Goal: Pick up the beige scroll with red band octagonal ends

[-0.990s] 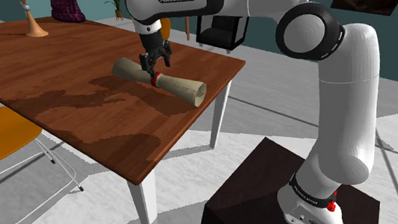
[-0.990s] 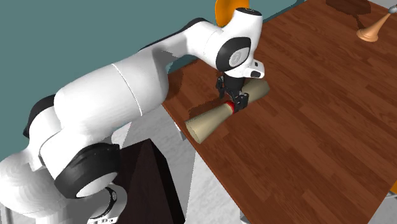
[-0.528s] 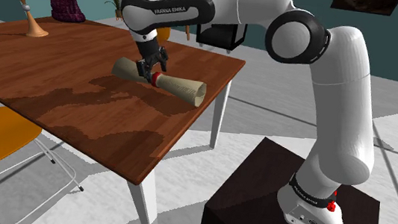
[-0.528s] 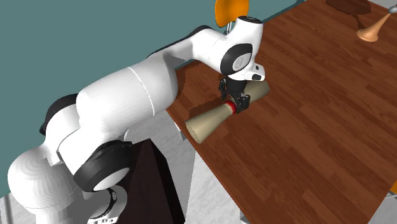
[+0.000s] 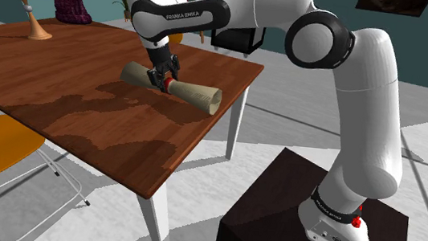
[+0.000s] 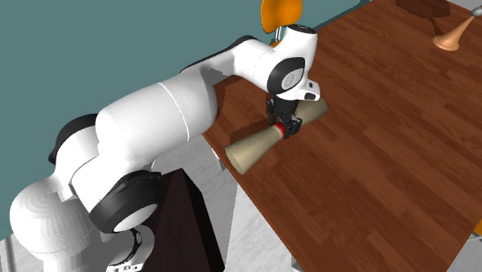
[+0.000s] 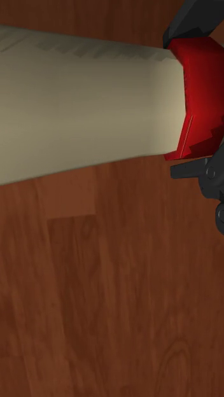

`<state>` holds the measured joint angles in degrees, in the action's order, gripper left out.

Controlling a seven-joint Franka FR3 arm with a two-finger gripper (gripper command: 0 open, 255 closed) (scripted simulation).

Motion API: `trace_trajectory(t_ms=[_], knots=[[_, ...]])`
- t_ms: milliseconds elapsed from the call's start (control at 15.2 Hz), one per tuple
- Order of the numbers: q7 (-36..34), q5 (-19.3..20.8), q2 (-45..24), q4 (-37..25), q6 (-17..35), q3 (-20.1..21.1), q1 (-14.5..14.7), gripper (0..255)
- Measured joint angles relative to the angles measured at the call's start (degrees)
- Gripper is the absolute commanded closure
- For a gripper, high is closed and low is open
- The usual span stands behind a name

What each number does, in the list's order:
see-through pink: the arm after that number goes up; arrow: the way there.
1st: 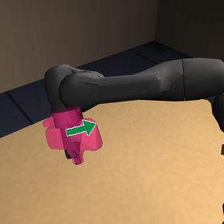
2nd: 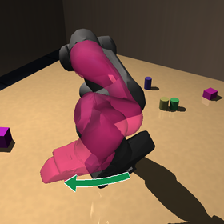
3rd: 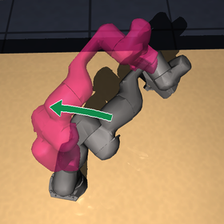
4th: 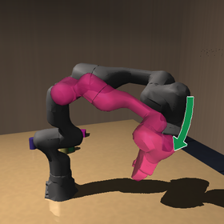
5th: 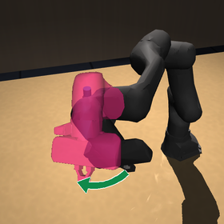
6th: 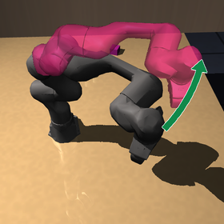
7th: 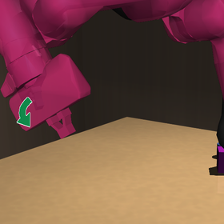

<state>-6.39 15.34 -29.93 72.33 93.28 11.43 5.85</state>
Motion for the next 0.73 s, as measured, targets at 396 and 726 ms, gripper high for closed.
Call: trace_trajectory(t_ms=[396, 726], knots=[[0.1, 0.0, 0.1, 0.0, -0.2, 0.0, 0.0, 255], [0.6, -0.1, -0.3, -3.8, -3.6, 0.0, 0.4, 255]])
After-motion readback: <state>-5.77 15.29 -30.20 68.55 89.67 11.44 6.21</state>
